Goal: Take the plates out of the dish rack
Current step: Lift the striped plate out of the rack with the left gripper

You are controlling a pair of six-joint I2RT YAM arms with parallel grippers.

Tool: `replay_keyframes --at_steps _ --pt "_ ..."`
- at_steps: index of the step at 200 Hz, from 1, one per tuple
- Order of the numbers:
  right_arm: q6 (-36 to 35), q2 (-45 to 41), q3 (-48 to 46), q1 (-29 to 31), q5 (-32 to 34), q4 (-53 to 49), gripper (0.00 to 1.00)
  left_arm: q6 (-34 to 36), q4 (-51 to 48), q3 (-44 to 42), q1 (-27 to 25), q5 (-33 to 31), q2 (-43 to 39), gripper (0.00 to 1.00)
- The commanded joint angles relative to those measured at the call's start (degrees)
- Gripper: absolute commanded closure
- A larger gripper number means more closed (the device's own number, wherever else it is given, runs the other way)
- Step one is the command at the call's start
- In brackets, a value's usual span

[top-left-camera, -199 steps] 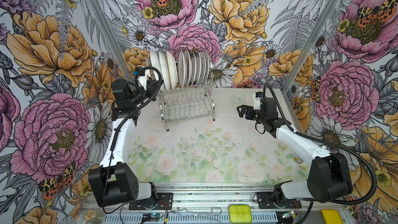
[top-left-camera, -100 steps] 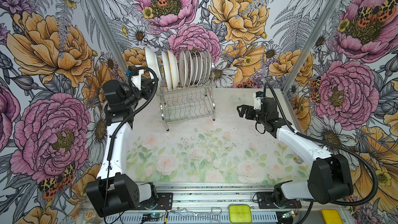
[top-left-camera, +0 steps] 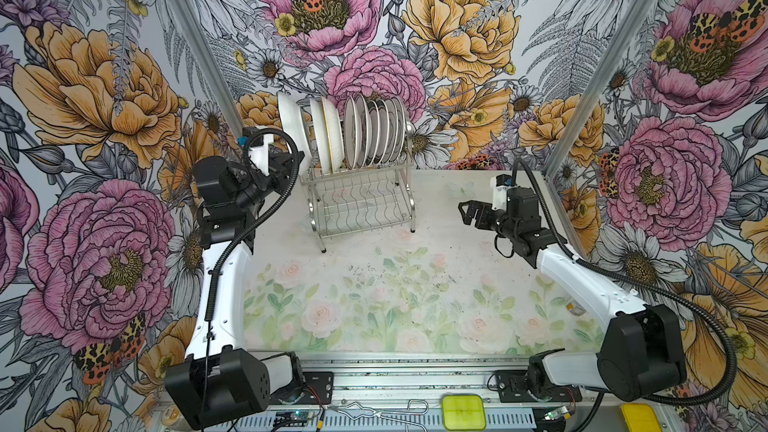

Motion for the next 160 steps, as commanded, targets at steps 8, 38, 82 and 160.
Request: replay_keyframes --at_steps 8,38,82,160 --pt "-1.12 -0.66 -0.2 -0.5 -1.19 0.14 0.01 -1.11 16.17 1.65 1.32 1.3 -4.7 1.0" --pt "-1.12 -0.76 -0.75 -0.52 -1.15 0.17 0.01 -1.5 15.84 1.32 1.29 2.41 -5.57 1.0" --pt "-0.7 -1.1 -1.22 -0.46 -1.49 0.31 0.01 -4.03 17.04 0.88 1.31 5.02 -7.09 1.0" --pt "0.01 -3.08 -2.55 -0.51 -0.8 0.14 0.01 -11.19 22.2 -3.62 -3.27 7.9 -13.72 1.0"
